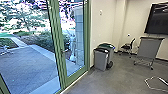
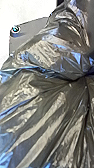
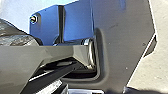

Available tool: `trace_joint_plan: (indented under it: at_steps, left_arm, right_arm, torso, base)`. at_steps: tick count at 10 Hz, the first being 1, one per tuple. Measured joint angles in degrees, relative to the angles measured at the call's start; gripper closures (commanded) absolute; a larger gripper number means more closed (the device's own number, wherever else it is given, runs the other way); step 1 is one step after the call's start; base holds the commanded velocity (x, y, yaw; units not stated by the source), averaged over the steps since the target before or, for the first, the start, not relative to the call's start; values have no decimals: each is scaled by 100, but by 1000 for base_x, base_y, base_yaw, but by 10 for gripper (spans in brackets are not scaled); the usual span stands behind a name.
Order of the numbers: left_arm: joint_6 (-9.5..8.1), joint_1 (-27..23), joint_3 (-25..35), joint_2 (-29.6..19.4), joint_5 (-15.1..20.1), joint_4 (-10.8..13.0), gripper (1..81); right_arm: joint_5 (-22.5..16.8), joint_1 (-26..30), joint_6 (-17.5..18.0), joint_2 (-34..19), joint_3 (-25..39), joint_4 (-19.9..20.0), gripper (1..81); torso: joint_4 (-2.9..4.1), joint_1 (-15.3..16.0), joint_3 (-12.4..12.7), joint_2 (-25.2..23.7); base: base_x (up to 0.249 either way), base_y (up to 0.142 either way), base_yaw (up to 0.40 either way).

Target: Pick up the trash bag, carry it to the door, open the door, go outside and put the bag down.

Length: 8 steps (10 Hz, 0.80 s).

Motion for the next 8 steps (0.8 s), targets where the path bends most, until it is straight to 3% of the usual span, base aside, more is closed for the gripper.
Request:
trace_joint_plan:
  at_steps: [8]
  left_arm:
    - [0, 0, 0, -2, 0, 2, 811]
  right_arm:
    - [2, 0, 0, 1, -2, 0, 10]
  torso:
    - [0, 0, 0, 0]
  base:
    - [170, 0, 0]
